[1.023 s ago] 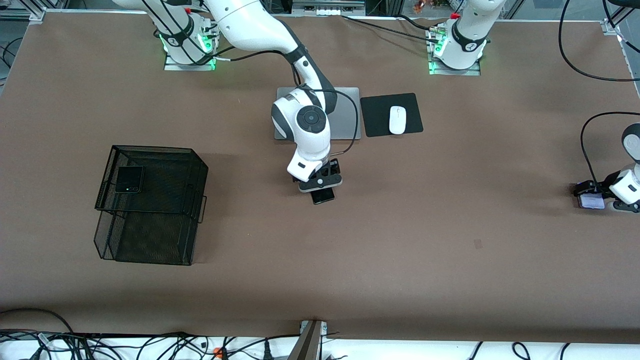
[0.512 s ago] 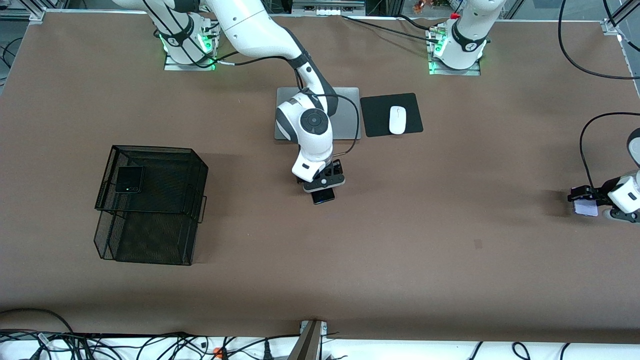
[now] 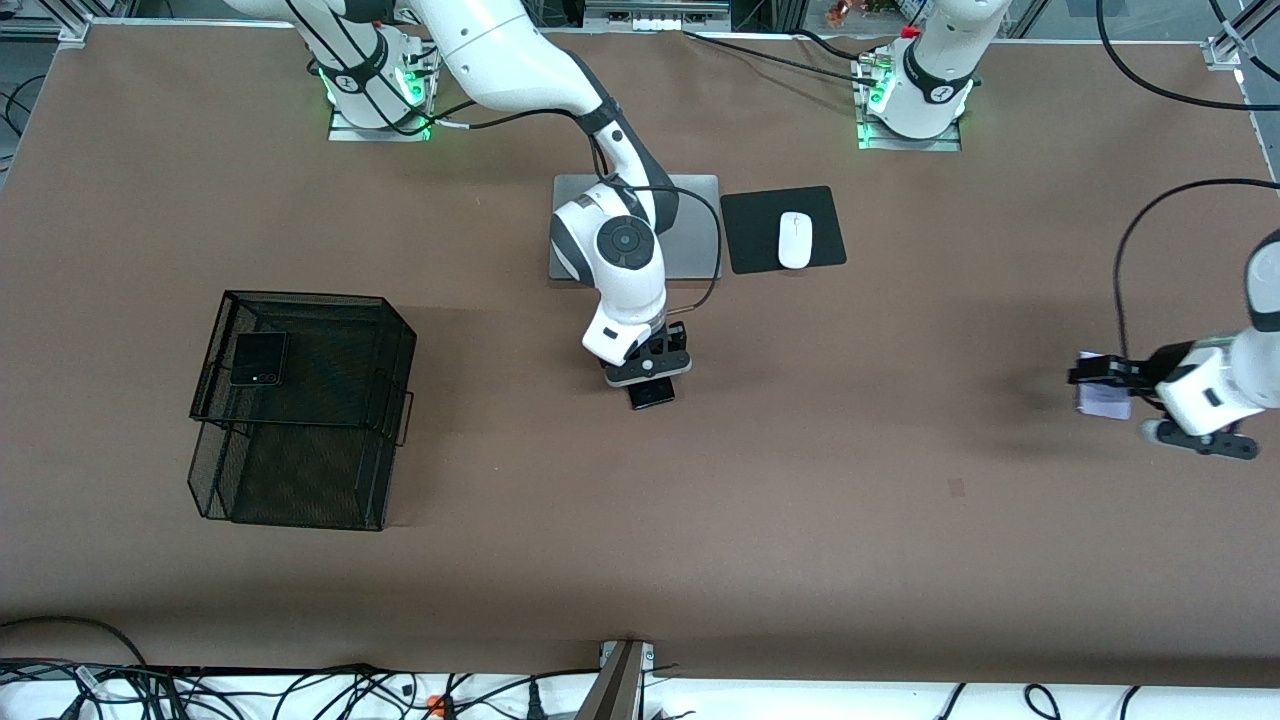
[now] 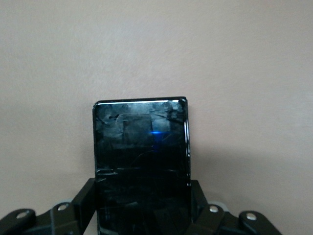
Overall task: Place phones with both arms
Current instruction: 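Lower the tall phone into the basket while the left gripper sets down the white phone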
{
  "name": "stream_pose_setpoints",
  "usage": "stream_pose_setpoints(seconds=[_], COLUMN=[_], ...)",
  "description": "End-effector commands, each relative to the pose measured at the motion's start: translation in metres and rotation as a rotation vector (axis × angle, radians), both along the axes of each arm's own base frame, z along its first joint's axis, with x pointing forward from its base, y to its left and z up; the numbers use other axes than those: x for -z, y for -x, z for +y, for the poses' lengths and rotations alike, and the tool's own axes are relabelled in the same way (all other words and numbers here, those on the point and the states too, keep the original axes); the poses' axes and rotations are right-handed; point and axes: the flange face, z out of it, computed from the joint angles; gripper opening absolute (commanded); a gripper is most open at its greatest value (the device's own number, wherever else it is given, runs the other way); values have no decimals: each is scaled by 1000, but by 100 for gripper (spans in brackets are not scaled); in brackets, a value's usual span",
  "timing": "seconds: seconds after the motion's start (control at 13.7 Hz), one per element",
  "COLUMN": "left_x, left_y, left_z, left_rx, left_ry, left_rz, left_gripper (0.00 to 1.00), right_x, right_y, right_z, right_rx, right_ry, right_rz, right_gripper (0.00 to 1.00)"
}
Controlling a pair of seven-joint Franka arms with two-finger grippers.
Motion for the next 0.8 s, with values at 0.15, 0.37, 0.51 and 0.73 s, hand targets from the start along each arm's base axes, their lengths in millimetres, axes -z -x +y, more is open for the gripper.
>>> stream_pose_setpoints(seconds=[0.15,0.37,0.51,0.73], left_x=[11,47,88,155], left_y=[-1,16,39,74], left_z=[-193,-352,-433,-512], left_rx=[-45,-155,-149,-204], left_ry=[117,78,61,94], left_rz=[101,28,-35,-112], left_gripper=[28,28,29,30], right_x=[-144,-188,-204,-200], right_y=[-42,-65,-74,-81], right_z=[-83,-173,-243,-342], right_rx=[111,180,200,200], right_ry=[21,110,117,120], right_rz=[108,195,222,241], right_gripper=[0,0,0,0])
